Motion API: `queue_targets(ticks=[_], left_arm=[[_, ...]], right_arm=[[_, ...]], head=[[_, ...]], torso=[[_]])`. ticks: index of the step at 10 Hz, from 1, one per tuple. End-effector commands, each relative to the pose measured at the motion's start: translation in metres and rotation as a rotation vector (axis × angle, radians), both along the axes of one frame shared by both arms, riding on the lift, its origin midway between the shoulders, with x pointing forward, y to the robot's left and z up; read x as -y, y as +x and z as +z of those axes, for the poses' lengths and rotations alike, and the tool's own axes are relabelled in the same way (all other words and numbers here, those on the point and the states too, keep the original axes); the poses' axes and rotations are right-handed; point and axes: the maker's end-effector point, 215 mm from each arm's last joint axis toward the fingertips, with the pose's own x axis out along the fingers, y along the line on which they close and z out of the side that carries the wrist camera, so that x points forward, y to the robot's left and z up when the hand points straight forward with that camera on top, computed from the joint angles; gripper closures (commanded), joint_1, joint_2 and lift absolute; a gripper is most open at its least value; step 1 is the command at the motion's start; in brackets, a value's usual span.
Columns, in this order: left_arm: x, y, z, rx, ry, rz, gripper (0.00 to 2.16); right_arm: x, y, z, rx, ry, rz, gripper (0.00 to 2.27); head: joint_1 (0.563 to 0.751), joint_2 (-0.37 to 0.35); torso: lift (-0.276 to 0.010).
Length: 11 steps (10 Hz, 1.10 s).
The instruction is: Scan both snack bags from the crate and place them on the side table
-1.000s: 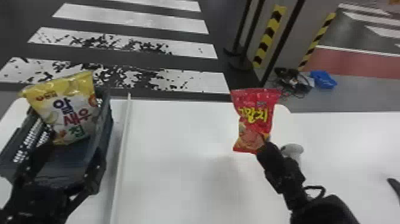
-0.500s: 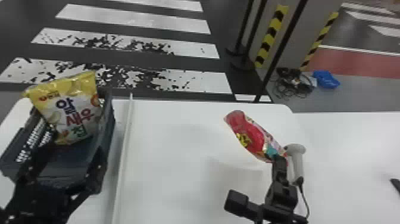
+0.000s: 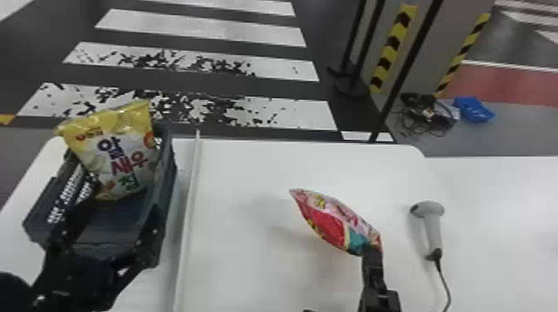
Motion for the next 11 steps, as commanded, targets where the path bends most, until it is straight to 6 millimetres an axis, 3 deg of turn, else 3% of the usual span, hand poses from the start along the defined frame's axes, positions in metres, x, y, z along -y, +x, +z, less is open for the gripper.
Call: queue_targets(ticks=[1, 3, 4, 6, 7, 9, 11], left_arm=[[-0.001, -0.001, 0.0, -0.001, -0.002, 0.002, 0.08], [-0.003, -0.001, -0.001, -0.003, -0.003, 0.004, 0.08], [-0.002, -0.001, -0.001, -0.004, -0.005, -0.001, 0.08], [-0.003, -0.002, -0.001, -0.003, -0.007, -0.001, 0.08], [-0.003, -0.002, -0.002, -0.005, -0.009, 0.0, 0.08], [-0.003, -0.002, -0.002, -0.005, -0.01, 0.0, 0.08], [-0.004, -0.002, -0.003, -0.006, -0.009, 0.001, 0.08]], right_arm=[[-0.019, -0.007, -0.006, -0.02, 0.036, 0.028, 0.2], [-0.032, -0.015, -0.015, -0.061, 0.134, 0.03, 0.07], [-0.031, -0.013, -0.009, -0.056, 0.165, 0.02, 0.07], [-0.002, -0.009, 0.02, -0.011, 0.201, -0.069, 0.07], [0.005, -0.01, 0.022, -0.037, 0.288, -0.108, 0.07], [-0.002, -0.016, 0.006, -0.154, 0.547, -0.165, 0.08], [-0.025, -0.017, -0.003, -0.274, 0.808, -0.19, 0.08]], head=[[0.695, -0.133], [0.695, -0.103], [0.695, -0.09], [0.695, -0.089], [0.695, -0.105], [0.695, -0.134], [0.695, -0.123]], torso=[[-0.095], [-0.095], [-0.095], [-0.095], [-0.095], [-0.095], [-0.095]])
